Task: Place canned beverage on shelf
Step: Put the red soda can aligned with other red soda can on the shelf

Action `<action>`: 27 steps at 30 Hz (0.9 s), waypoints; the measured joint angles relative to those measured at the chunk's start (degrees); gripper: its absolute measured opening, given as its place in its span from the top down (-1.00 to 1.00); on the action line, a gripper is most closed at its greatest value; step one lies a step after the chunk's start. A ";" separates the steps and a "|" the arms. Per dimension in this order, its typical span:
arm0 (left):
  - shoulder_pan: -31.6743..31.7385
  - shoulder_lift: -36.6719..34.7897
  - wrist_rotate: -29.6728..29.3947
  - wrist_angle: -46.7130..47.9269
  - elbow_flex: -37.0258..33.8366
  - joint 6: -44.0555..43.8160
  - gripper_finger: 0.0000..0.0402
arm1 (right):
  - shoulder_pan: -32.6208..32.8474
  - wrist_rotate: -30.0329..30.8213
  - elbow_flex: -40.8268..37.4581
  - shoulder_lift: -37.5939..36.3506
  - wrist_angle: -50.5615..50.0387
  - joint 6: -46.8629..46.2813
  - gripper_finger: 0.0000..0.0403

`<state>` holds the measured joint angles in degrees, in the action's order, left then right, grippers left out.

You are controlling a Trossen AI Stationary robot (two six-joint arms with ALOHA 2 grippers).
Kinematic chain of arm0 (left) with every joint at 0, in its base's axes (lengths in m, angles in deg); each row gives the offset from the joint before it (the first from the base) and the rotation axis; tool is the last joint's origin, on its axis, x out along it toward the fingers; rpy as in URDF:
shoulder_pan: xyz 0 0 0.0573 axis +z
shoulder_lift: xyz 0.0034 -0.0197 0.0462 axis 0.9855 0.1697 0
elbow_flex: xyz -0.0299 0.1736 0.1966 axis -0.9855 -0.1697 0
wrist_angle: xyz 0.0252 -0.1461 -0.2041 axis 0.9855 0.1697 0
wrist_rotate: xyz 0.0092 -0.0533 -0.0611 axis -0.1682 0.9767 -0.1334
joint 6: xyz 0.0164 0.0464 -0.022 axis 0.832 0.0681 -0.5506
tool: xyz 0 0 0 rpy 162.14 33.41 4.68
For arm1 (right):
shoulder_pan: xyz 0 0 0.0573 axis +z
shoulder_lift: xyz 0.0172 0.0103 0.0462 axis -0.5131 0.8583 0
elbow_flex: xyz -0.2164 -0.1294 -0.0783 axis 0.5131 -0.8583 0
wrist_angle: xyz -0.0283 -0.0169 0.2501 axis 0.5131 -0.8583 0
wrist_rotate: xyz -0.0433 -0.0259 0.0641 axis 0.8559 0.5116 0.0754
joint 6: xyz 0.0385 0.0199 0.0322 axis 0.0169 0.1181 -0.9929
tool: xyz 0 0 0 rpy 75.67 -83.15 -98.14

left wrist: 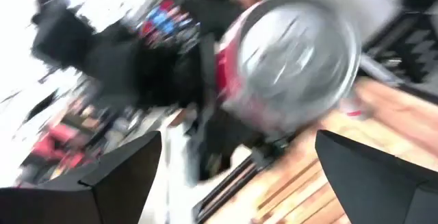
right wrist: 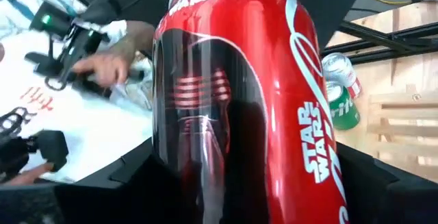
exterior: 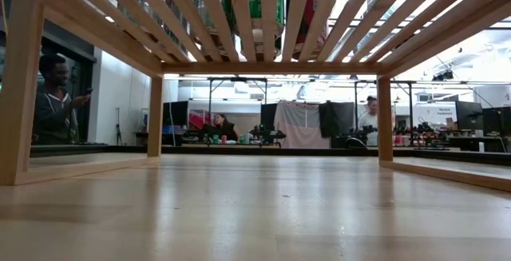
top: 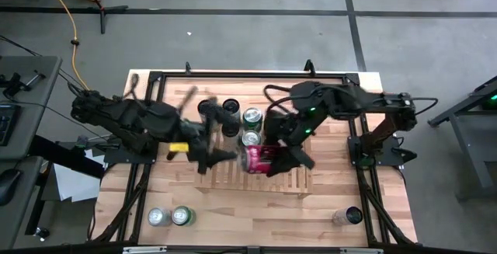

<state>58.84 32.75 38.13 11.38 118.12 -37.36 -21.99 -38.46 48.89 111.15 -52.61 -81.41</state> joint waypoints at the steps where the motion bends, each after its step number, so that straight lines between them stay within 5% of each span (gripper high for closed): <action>1: 0.00 -0.73 -1.39 0.04 0.00 -0.69 -0.88 | -0.38 0.12 0.00 -0.98 -1.37 1.12 -0.42; 6: 0.54 -5.87 -8.98 3.67 -0.01 -10.98 -0.89 | -0.99 11.29 0.02 -5.54 -11.49 5.82 -0.42; 13: 5.96 -15.92 -9.88 11.61 -4.57 -35.31 -0.89 | 0.44 26.09 0.02 -9.63 -30.67 5.87 -0.42; 20: 6.82 -26.46 -10.93 -1.82 -20.52 -43.77 -0.90 | 2.91 32.96 -0.73 -11.03 -46.59 0.96 -0.42; 23: 6.82 -29.74 -12.56 -8.10 -27.16 -45.30 -0.90 | 3.99 33.77 -7.67 -14.90 -45.56 -2.57 -0.42; 27: 6.82 -32.87 -14.46 -13.88 -32.80 -47.79 -0.90 | 6.11 34.05 -26.33 -25.07 -34.14 -11.61 -0.42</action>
<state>65.66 -0.12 23.67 -2.50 85.32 -85.15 -15.88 -4.40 22.56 86.08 -86.74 -93.02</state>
